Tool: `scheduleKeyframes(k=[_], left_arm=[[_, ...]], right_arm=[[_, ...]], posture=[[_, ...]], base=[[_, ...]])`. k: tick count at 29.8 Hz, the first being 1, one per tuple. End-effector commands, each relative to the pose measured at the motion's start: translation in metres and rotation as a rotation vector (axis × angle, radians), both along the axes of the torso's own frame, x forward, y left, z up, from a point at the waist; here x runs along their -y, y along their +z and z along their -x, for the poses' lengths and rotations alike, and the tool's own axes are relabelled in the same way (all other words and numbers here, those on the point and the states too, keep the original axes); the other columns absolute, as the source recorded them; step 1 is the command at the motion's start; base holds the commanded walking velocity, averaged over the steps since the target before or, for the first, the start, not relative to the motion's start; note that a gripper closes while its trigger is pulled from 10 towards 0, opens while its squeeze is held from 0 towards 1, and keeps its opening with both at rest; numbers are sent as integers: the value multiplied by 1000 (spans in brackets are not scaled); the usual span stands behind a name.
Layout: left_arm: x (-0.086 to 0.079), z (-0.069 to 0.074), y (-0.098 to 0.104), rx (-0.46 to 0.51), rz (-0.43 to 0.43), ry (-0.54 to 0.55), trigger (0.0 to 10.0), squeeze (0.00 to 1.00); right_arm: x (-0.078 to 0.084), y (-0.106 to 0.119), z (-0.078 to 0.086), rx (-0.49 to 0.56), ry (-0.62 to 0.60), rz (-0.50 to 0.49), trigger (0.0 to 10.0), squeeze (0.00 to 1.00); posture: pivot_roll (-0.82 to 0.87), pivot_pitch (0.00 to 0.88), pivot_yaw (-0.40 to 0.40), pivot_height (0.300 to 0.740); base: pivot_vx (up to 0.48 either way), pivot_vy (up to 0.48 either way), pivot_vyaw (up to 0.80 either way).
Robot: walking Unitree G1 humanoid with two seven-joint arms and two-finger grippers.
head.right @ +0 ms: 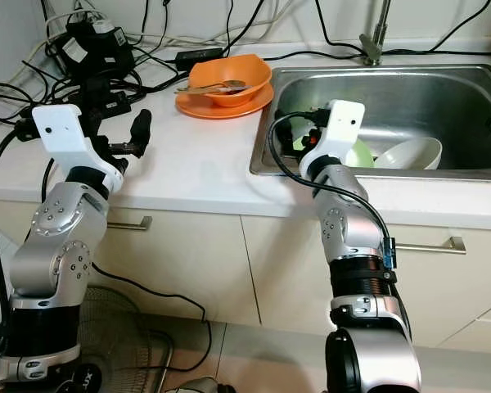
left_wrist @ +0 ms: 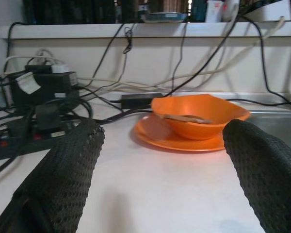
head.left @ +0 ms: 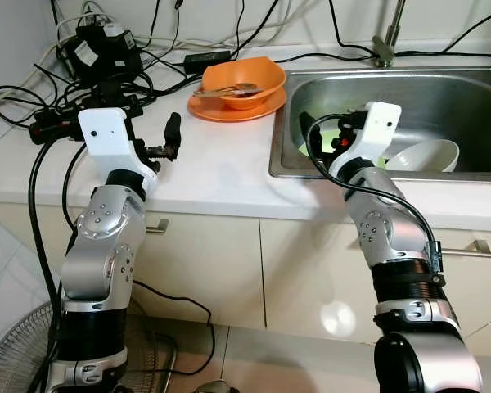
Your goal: Kitchen organization
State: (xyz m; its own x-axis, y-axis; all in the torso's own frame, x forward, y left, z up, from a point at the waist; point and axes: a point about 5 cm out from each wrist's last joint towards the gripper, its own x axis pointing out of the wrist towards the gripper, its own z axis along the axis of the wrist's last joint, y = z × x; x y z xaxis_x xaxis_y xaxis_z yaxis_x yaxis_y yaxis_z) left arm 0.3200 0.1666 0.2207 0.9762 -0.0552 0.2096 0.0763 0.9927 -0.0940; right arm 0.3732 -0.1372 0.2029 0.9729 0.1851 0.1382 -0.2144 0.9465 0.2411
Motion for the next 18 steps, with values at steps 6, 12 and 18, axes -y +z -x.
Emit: scheduleKeyframes(k=[6, 12, 18], left_arm=[[3, 3, 2, 12, -11, -32, 10000, 0], [3, 4, -1, 5, -1, -32, 10000, 0], [4, 5, -2, 5, 0, -39, 10000, 0]], right_arm=[[-1, 30, 6, 154, -24, 50, 10000, 0], [-2, 26, 8, 148, -16, 76, 10000, 0], [-3, 23, 10, 146, -18, 91, 10000, 0]], posture=[[20, 56, 125, 740], [19, 60, 121, 740], [15, 70, 119, 740]], base=[[0, 0, 0], [304, 0, 0], [419, 0, 0]])
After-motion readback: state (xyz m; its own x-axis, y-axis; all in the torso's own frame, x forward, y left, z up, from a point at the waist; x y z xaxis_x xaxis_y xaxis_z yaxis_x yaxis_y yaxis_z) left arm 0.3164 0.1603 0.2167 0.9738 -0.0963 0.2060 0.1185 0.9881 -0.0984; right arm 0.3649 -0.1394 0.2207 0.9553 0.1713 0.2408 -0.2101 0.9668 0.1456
